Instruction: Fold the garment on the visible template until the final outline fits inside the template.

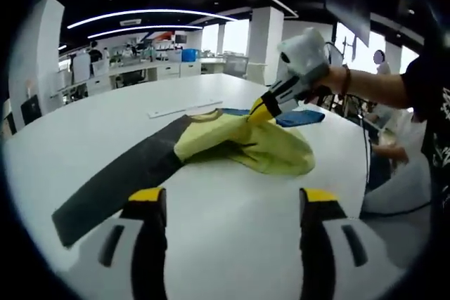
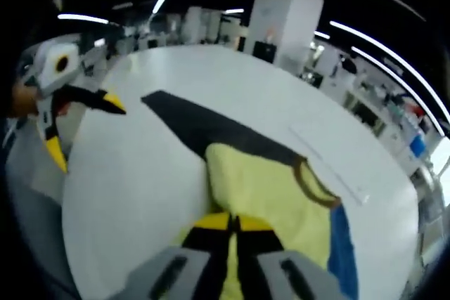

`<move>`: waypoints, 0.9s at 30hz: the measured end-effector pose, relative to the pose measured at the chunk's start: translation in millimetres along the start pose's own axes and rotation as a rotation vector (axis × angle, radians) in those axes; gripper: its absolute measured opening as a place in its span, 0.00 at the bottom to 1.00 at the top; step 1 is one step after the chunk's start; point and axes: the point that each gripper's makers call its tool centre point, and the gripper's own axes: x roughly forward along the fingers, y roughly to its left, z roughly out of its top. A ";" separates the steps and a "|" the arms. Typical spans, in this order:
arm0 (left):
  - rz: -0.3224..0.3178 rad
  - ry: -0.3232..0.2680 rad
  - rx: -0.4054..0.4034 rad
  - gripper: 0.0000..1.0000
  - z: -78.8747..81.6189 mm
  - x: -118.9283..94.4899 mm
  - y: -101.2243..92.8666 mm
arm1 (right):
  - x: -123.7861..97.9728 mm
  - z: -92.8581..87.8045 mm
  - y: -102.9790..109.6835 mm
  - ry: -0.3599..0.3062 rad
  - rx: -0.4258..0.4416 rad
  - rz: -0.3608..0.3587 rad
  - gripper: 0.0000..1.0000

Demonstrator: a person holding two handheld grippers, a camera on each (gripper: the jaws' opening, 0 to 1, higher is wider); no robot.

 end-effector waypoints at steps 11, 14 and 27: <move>-0.062 0.019 0.016 0.63 7.2 38.6 -3.8 | 13.6 -12.6 -27.7 0.003 0.115 -0.047 0.00; -0.080 0.017 0.014 0.61 9.4 50.7 -3.7 | 14.9 -17.2 -30.0 0.009 0.133 -0.058 0.00; -0.114 0.026 -0.095 0.52 0.9 113.6 4.6 | 31.4 -35.3 -38.2 0.034 0.191 -0.057 0.00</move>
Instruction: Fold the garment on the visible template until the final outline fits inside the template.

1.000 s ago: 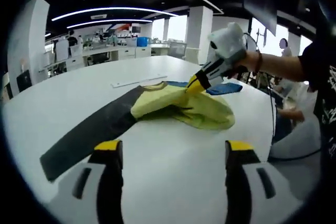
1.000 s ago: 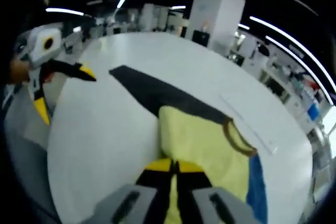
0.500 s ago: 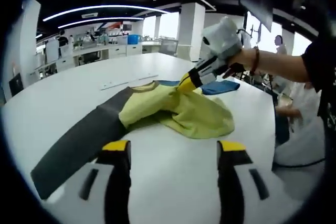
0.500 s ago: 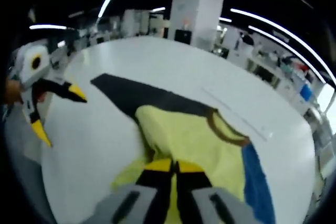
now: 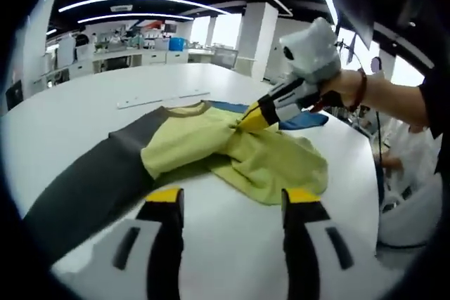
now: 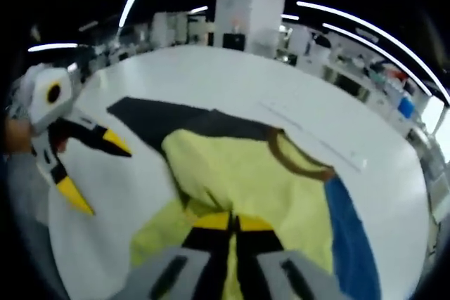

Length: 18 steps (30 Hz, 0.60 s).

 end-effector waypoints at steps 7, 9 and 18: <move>0.004 0.001 -0.035 0.43 -2.3 29.5 5.8 | 5.1 -7.4 -5.1 -0.002 0.054 -0.003 0.00; 0.008 0.001 -0.047 0.40 -2.8 36.7 8.6 | 6.4 -8.4 -4.8 -0.005 0.061 -0.001 0.00; 0.034 -0.005 -0.049 0.32 -3.6 56.5 26.0 | 10.4 -11.1 -4.4 -0.016 0.119 -0.002 0.00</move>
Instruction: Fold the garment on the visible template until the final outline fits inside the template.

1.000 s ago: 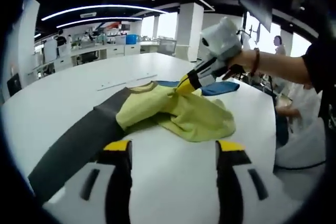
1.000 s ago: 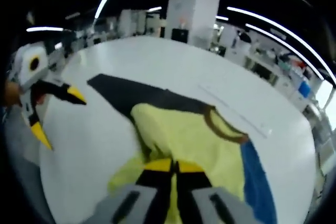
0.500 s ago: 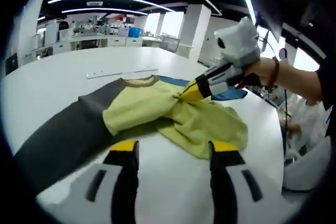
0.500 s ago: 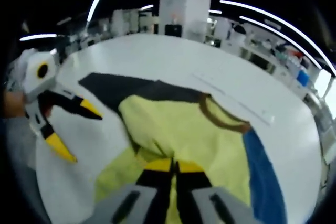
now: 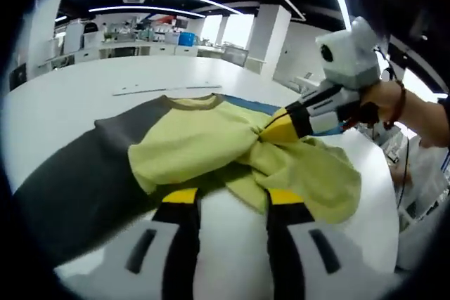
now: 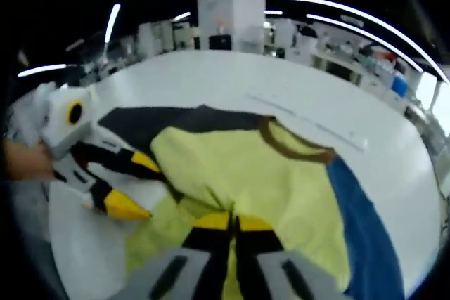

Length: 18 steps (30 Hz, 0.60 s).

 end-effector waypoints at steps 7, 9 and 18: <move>0.023 -0.019 0.000 0.27 6.1 9.8 2.3 | 4.7 -3.9 -0.2 0.004 0.006 -0.001 0.00; 0.048 -0.012 0.043 0.25 6.1 12.0 3.6 | 4.7 -4.3 0.5 0.009 0.019 -0.001 0.00; 0.128 0.028 0.133 0.13 5.7 21.2 9.4 | -4.0 -2.5 2.7 -0.010 0.111 0.021 0.03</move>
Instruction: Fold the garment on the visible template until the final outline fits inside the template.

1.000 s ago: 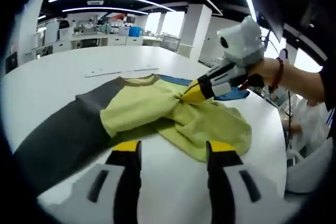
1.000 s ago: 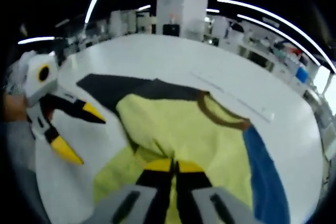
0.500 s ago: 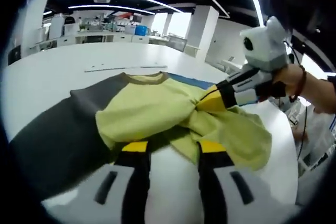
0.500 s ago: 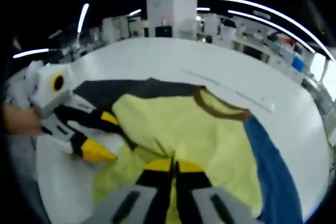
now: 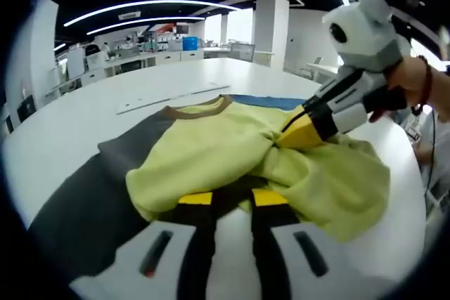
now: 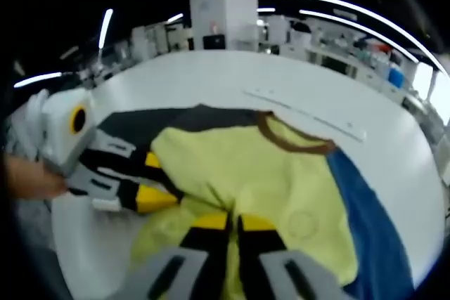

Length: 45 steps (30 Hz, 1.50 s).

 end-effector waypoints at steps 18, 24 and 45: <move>-0.012 0.049 -0.062 0.00 -2.9 -2.5 -4.4 | -68.5 -20.3 -29.4 -0.081 0.134 -0.060 0.34; -0.005 0.062 -0.030 0.00 -2.6 -17.5 -7.4 | -88.6 -34.1 -35.0 -0.081 0.156 -0.090 0.33; -0.003 0.029 -0.116 0.00 -4.6 -83.1 -16.1 | -108.3 -86.0 -19.3 -0.025 0.170 -0.117 0.26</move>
